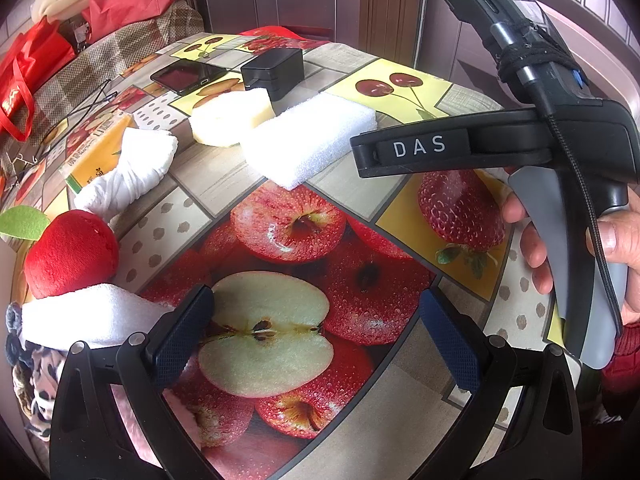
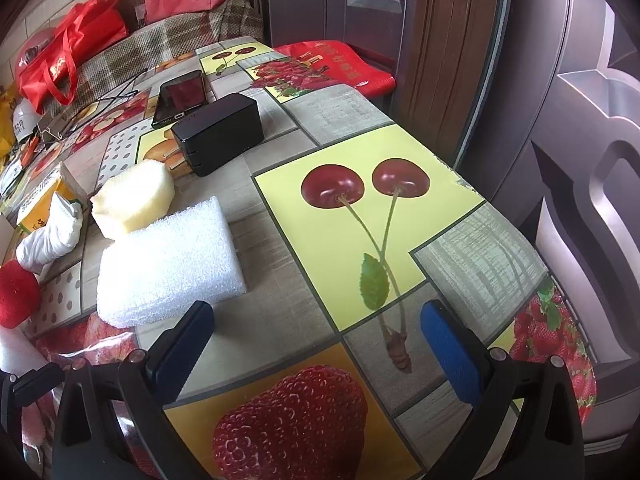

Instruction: Organize soft objects

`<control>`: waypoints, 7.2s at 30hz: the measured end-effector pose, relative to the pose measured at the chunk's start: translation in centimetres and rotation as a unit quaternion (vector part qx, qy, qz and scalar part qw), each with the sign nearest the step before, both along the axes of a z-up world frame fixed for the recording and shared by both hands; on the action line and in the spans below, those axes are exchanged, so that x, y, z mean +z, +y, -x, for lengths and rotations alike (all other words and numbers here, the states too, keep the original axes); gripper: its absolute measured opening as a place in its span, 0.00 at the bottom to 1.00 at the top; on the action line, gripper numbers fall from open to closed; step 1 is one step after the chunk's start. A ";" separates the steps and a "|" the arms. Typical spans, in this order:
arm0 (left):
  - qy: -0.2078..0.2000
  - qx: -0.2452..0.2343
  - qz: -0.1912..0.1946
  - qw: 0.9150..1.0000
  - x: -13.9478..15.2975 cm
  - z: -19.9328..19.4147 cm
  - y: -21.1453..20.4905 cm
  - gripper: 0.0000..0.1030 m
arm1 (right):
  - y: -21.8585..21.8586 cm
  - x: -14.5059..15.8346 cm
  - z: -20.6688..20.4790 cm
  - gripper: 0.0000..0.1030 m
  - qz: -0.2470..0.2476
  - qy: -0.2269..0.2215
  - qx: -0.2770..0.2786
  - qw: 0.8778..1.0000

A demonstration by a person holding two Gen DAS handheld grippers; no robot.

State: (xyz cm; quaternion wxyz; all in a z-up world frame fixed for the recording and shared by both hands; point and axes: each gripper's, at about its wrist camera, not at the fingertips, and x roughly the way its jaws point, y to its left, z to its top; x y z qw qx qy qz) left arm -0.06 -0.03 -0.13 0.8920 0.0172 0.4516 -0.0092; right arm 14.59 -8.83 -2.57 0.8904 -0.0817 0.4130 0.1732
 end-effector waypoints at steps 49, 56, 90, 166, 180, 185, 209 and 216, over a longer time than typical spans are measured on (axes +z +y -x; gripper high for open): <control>-0.166 0.004 0.051 0.985 7.6 9.9 0.8 1.00 | -1.0 0.1 -0.1 1.00 -0.023 -0.001 -0.013 1.000; -0.211 0.203 0.016 0.956 8.9 17.6 11.4 1.00 | -2.0 1.0 0.5 1.00 -0.120 -0.005 0.028 0.992; -0.021 0.243 0.013 0.970 0.9 13.7 16.6 0.47 | 6.9 0.2 0.3 0.88 0.010 -0.037 0.204 0.978; -0.214 0.450 -0.049 0.866 4.3 27.2 33.3 0.39 | 31.9 3.9 26.3 0.89 -0.139 -0.195 0.438 0.866; -0.234 0.519 -0.056 0.820 4.6 29.4 33.7 1.00 | 32.4 3.9 26.0 1.00 -0.137 -0.184 0.426 0.875; -0.278 0.511 -0.103 0.807 5.4 30.2 31.5 1.00 | 30.4 4.6 27.2 1.00 -0.169 -0.240 0.413 0.862; -0.321 0.348 -0.021 0.881 6.4 24.6 19.8 1.00 | 12.1 5.6 17.5 1.00 -0.219 -0.237 0.324 0.889; -0.231 0.222 0.000 0.947 5.4 17.7 15.8 1.00 | 6.2 4.5 6.7 1.00 -0.131 -0.177 0.243 0.945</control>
